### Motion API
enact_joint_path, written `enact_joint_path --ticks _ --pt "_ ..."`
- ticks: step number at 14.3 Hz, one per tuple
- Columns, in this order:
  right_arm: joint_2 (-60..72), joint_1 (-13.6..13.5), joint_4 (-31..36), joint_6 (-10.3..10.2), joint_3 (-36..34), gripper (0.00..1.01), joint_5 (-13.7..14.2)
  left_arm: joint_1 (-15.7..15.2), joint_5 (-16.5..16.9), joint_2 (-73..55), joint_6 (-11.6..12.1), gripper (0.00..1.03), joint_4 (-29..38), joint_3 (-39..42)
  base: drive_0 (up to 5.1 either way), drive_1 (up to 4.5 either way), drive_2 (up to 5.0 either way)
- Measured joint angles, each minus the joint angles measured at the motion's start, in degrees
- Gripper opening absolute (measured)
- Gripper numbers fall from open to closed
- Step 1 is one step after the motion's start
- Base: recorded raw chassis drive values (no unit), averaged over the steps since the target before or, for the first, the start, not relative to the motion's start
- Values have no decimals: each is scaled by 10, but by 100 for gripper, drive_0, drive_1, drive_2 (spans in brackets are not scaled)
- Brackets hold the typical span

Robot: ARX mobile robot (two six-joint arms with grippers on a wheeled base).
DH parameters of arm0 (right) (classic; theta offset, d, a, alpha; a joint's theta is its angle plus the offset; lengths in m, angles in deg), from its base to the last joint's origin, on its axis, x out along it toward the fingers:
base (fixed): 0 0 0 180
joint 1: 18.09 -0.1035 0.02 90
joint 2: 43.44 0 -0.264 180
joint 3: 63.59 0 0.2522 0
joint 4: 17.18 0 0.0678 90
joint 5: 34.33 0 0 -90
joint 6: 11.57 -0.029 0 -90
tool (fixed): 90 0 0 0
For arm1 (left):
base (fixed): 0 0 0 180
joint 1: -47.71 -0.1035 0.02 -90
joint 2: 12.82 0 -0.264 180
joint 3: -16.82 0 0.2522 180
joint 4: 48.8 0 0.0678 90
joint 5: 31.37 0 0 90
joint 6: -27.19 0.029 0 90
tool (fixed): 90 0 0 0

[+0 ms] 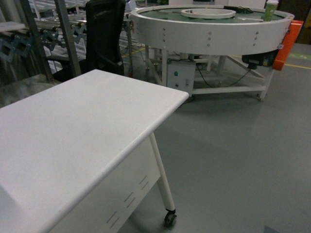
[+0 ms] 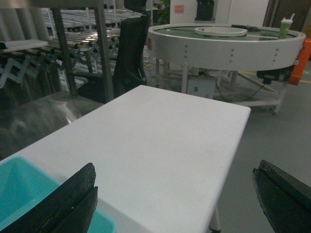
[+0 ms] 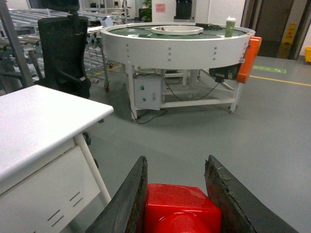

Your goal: Pick red block from blue box to shelf

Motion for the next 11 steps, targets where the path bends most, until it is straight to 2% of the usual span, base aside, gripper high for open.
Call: enact_joint_path --ticks 11 --pt "0 0 0 0 0 29 0 0 0 0 0 98 0 0 -156 -156 -156"
